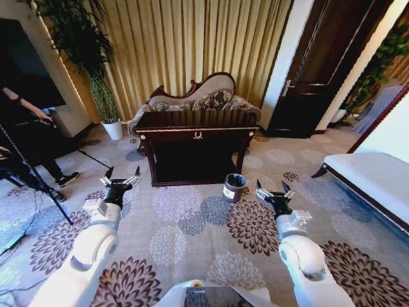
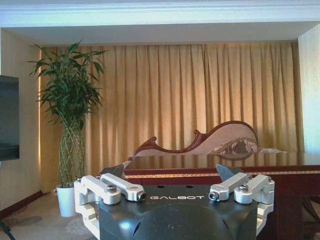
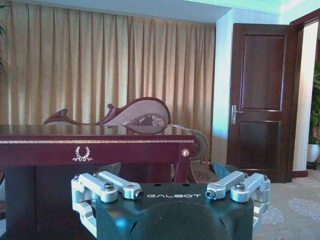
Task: Move to the front of the table and place the trash on the table into the trash bin.
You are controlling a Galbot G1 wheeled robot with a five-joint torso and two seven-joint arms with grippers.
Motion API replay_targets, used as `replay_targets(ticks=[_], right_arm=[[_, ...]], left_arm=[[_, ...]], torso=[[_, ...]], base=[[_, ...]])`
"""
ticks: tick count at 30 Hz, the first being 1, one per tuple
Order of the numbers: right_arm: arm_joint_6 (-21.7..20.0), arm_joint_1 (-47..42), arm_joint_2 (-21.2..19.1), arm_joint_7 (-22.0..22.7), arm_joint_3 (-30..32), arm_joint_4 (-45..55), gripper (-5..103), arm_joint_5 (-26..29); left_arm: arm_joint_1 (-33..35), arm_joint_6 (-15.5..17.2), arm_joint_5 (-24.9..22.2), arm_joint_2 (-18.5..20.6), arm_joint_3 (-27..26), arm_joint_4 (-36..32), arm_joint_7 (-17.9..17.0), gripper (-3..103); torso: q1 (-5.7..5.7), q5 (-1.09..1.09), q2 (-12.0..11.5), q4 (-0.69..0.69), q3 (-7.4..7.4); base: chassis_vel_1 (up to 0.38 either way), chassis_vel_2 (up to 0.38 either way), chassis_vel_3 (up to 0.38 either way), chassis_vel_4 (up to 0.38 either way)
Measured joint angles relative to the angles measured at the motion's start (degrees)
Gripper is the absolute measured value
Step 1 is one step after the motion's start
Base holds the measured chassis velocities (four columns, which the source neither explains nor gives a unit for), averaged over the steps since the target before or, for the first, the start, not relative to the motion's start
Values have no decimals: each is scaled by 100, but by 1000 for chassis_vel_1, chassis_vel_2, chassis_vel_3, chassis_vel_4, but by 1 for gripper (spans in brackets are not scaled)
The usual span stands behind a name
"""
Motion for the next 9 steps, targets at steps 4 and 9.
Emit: replay_targets(ticks=[4, 9], right_arm=[[-1, 0, 0, -1, 0, 0, 100, 0], [-2, 0, 0, -2, 0, 0, 100, 0]], left_arm=[[0, 0, 0, 0, 0, 0, 0, 100], [0, 0, 0, 0, 0, 1, 1, 100]], torso=[[0, 0, 0, 0, 0], [0, 0, 0, 0, 0]], base=[[0, 0, 0, 0], [0, 0, 0, 0]])
